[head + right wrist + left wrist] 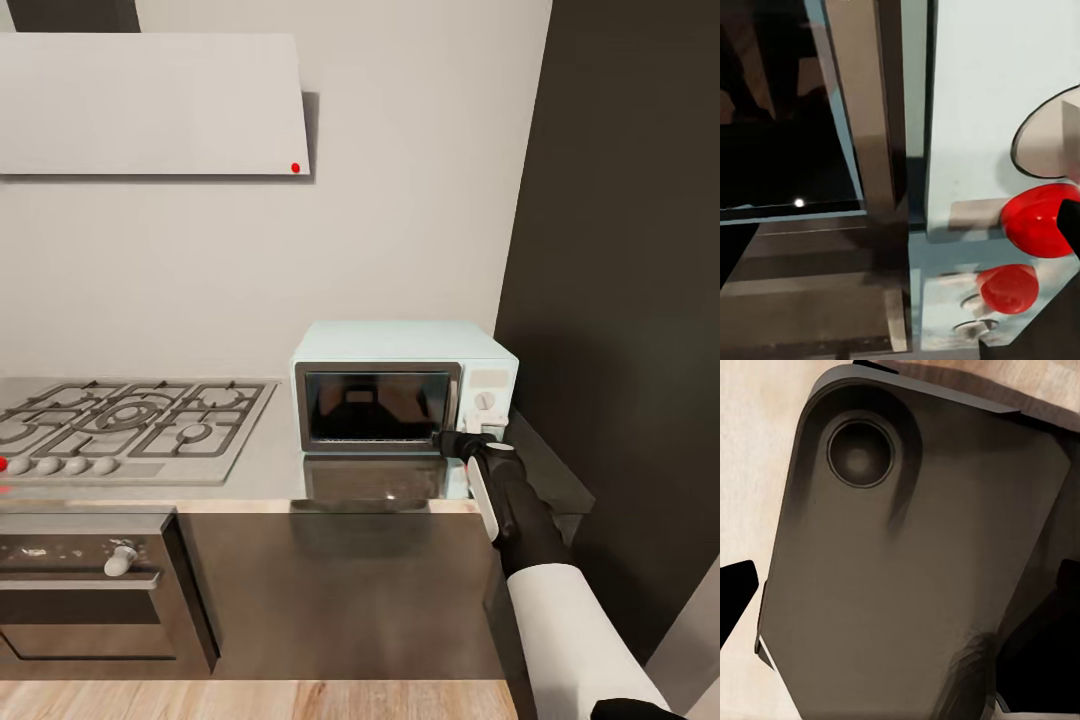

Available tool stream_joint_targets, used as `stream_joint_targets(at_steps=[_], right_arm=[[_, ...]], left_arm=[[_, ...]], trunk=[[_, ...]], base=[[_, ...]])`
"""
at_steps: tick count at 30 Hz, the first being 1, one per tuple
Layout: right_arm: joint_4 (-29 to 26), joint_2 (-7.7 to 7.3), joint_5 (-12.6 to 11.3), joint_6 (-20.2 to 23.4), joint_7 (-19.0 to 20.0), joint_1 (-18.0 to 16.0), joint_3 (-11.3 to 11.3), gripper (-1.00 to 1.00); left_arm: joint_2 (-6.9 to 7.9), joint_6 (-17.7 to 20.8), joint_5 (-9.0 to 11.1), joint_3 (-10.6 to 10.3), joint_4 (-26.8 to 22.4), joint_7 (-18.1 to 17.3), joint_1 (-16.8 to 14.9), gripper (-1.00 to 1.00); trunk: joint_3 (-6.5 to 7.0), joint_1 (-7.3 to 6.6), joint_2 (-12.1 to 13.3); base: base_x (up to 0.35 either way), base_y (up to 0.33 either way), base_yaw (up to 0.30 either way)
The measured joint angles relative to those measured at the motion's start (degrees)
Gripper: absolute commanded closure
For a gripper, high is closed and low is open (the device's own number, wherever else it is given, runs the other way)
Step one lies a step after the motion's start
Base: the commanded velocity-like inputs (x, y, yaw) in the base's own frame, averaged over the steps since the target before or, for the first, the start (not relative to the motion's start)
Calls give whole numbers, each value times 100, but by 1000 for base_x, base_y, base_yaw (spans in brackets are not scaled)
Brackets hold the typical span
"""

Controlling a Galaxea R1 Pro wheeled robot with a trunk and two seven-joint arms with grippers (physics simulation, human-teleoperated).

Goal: In the kitchen, take the popcorn bag from the countertop, put it into the microwave, and heat it until the popcorn is cooked so the cooked popcorn ends up inside the bag.

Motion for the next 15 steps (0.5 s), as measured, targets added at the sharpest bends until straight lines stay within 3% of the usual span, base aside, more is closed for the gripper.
stream_joint_targets(at_steps=[6, 9, 15], right_arm=[[1, 1, 80, -6, -13, 0, 30, -100], [9, 28, 287, -60, -27, 0, 220, -100], [15, 41, 347, -211, -27, 0, 302, -100]], left_arm=[[0, 0, 0, 2, 0, 6, 0, -100], [0, 0, -6, 2, 0, 6, 0, -100], [0, 0, -8, 3, 0, 6, 0, -100]], trunk=[[0, 0, 0], [0, 0, 0], [0, 0, 0]], base=[[0, 0, 0], [0, 0, 0], [0, 0, 0]])
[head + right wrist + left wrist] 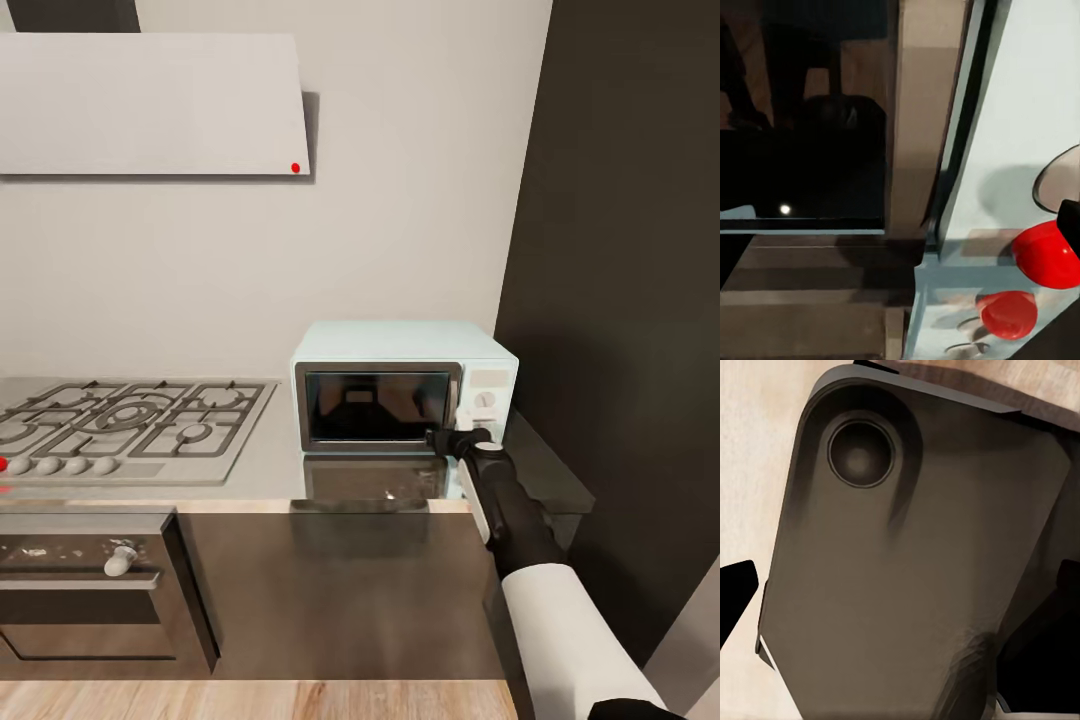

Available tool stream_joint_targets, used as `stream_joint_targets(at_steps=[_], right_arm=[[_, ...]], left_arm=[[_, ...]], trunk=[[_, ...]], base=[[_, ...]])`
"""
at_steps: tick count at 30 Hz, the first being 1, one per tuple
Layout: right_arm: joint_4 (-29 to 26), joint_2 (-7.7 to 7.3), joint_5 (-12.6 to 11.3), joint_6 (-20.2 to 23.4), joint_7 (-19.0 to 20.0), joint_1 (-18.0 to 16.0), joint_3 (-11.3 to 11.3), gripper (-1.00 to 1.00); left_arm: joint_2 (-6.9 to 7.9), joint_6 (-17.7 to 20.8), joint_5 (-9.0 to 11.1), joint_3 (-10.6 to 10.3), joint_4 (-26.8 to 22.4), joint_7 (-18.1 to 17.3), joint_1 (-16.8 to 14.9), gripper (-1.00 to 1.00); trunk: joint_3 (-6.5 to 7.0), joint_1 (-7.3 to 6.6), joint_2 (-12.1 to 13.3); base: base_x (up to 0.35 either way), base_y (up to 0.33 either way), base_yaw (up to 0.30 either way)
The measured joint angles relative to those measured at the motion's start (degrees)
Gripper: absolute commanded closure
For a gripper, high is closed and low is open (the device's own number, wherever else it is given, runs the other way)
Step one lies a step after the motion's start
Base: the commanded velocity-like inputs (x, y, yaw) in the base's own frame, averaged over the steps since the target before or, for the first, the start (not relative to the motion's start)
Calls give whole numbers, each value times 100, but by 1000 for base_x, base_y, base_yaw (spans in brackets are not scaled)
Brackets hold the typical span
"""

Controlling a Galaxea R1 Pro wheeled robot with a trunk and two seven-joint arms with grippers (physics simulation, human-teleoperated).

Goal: In the kitchen, take the popcorn bag from the countertop, put it into the microwave, and heat it until the popcorn is cooked so the cooked popcorn ends up inside the bag.

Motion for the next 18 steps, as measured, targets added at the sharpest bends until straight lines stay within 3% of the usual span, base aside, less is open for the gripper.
stream_joint_targets(at_steps=[10, 18], right_arm=[[1, 11, 5, -18, -3, 0, -2, -100], [-33, 10, -25, -19, -1, 239, -10, -100]], left_arm=[[0, 0, -18, -10, 0, 0, 0, -100], [0, 0, -18, -10, -1, 0, 1, -100]], trunk=[[0, -2, -1], [-1, -153, -3]], base=[[105, 0, 0], [131, 0, 0]])
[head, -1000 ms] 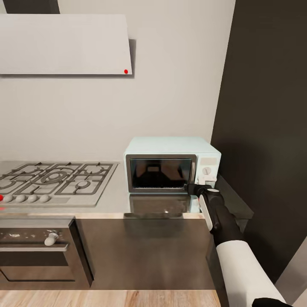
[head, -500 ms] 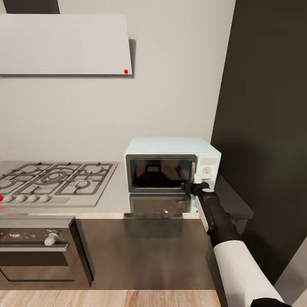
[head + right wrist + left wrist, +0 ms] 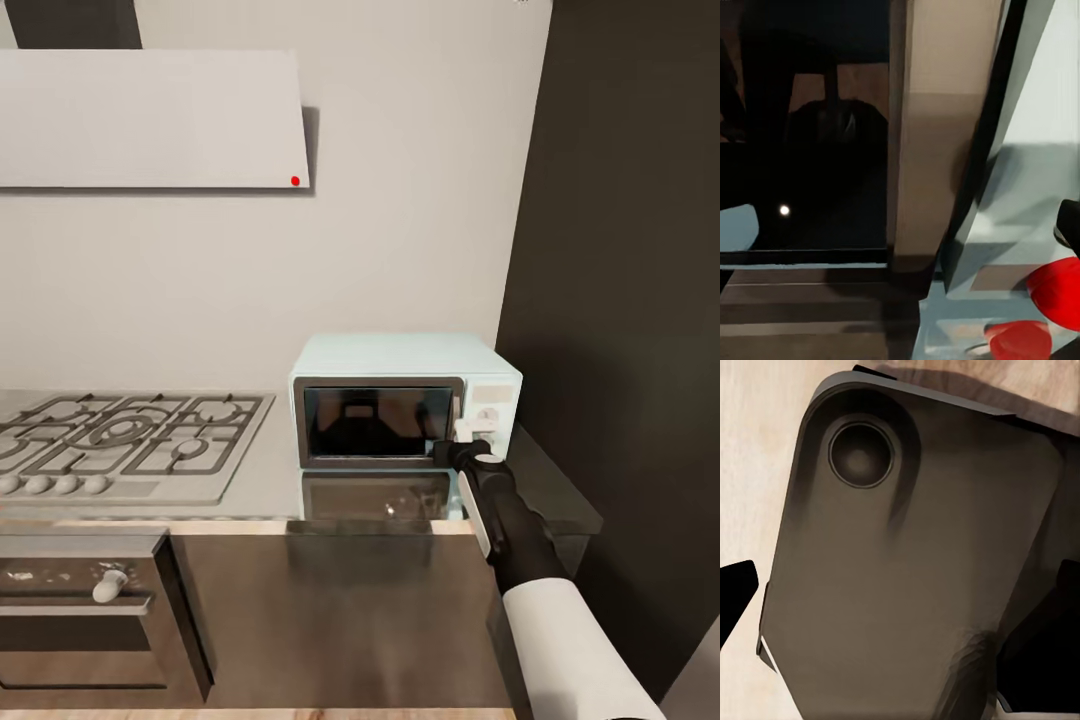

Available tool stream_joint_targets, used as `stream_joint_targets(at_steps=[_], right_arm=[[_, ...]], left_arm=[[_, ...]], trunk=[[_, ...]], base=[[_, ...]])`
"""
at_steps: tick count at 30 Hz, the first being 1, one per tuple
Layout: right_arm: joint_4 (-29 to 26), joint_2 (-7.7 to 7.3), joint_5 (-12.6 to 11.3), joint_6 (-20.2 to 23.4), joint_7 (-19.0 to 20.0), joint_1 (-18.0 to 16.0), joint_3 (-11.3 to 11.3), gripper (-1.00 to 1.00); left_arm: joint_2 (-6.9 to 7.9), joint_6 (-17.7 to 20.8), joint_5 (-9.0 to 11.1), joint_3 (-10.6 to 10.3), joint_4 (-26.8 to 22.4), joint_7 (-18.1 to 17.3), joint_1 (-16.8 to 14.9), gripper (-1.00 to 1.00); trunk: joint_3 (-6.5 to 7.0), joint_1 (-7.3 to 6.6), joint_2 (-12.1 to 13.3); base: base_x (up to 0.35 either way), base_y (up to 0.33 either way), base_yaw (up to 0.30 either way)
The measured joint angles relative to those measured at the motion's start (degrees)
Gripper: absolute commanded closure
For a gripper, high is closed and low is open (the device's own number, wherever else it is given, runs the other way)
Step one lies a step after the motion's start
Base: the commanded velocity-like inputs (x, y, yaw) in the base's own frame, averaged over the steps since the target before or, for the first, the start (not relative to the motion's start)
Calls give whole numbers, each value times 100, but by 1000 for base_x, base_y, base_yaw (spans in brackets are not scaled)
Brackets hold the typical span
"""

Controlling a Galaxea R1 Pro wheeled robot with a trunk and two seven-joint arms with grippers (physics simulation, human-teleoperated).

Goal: In the kitchen, take the popcorn bag from the countertop, put it into the microwave, and heat it until the popcorn is cooked so the cooked popcorn ends up inside the bag.

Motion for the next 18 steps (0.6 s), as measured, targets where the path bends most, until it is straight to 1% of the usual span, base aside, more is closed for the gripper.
stream_joint_targets(at_steps=[3, 6, 10, 11, 17, 18], right_arm=[[-13, -5, -23, -2, -7, 6, 4, -100], [-13, -8, 17, 6, 24, 6, -4, -100], [-15, -13, 5, 8, 9, 8, 1, -100], [-12, -13, 14, 8, 20, 7, -4, 100], [-28, -22, 4, 0, 23, 23, -6, 100], [-38, -21, 37, 2, 31, 29, -10, 100]], left_arm=[[0, 0, 0, -3, 0, 0, 0, -100], [1, 0, 0, -3, 0, 0, 0, -100], [0, 0, 0, -5, -1, 0, 0, -100], [0, 0, 0, -4, 0, 0, 0, -100], [0, 0, 0, -2, 0, 0, 0, -100], [0, 0, 0, -2, -1, 0, 0, -100]], trunk=[[0, 2, 0], [0, 1, 0], [0, 3, 0], [0, 2, 0], [0, 6, 0], [0, 9, 0]], base=[[7, 0, 0], [1, 0, 0], [0, 0, 0], [0, 0, 0], [0, 0, 0], [0, 0, 0]])
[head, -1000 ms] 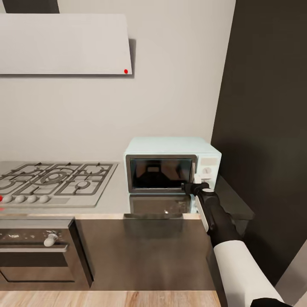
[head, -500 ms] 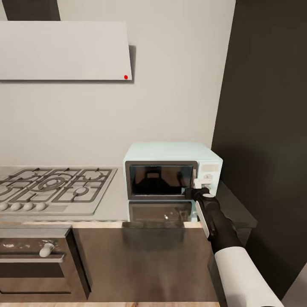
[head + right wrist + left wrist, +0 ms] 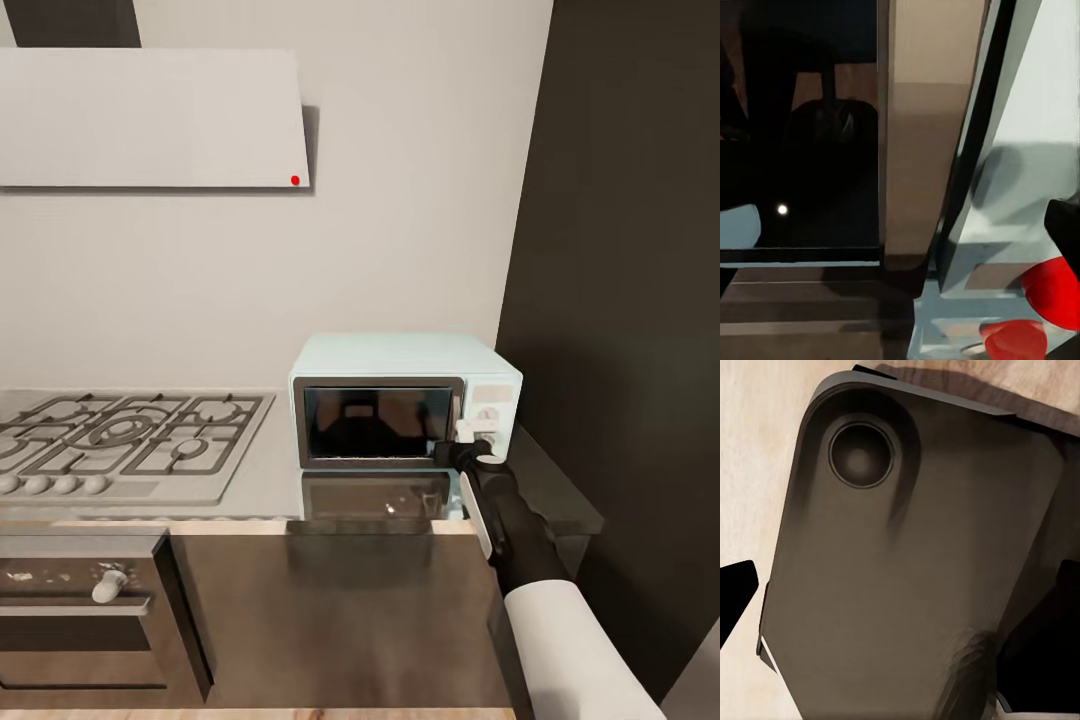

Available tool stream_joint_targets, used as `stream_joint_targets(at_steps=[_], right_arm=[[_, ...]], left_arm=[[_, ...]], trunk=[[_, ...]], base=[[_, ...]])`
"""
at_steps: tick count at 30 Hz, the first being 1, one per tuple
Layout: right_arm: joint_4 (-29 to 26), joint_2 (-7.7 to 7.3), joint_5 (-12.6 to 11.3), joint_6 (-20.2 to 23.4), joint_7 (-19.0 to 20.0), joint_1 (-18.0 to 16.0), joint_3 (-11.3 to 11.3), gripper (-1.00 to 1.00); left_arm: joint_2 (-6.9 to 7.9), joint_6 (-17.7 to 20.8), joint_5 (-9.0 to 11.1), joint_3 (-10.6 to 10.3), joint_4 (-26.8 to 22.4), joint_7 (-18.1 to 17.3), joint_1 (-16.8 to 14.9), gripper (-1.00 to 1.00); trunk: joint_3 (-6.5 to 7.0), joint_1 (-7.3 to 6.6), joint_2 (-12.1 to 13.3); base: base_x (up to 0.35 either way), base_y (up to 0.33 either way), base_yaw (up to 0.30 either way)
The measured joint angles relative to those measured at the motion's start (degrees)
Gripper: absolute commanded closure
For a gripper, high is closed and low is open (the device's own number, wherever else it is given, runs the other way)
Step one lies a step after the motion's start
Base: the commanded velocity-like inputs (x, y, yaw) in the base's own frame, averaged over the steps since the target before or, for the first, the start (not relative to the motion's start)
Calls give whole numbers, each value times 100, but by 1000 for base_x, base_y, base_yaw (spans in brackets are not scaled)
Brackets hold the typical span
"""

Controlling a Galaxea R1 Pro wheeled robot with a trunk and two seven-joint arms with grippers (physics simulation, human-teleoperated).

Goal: In the kitchen, take the popcorn bag from the countertop, put it into the microwave, and heat it until the popcorn is cooked so the cooked popcorn ends up inside the bag.

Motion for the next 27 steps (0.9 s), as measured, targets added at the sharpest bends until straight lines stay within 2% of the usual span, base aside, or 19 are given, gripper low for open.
stream_joint_targets(at_steps=[6, 11, 18, 22, 24, 27], right_arm=[[2, 5, 11, 14, -8, -3, -2, 100], [-1, 7, 18, 16, -13, -128, 3, 100], [3, 9, 30, 20, -21, -147, 8, 100], [20, 7, 19, -4, -20, -268, 5, 100], [20, 5, 198, 8, -33, -270, -4, 100], [22, 9, 218, 9, -36, -270, -3, 100]], left_arm=[[0, -6, 0, -2, 0, -2, 0, -100], [0, -3, 1, -2, -1, 0, 0, -100], [0, -6, 0, 1, -1, 0, 1, -100], [-1, -5, 0, -4, 2, -1, -1, -100], [0, -1, 0, -4, 0, -3, 1, -100], [0, 0, 0, -5, 0, -5, 1, -100]], trunk=[[0, 5, 0], [0, 107, 0], [0, 128, 0], [1, 145, 3], [1, 145, 2], [1, 144, 2]], base=[[-29, 0, 0], [-119, 0, 0], [-37, 0, 0], [-116, 0, 0], [-9, 0, 0], [-2, 0, 0]])
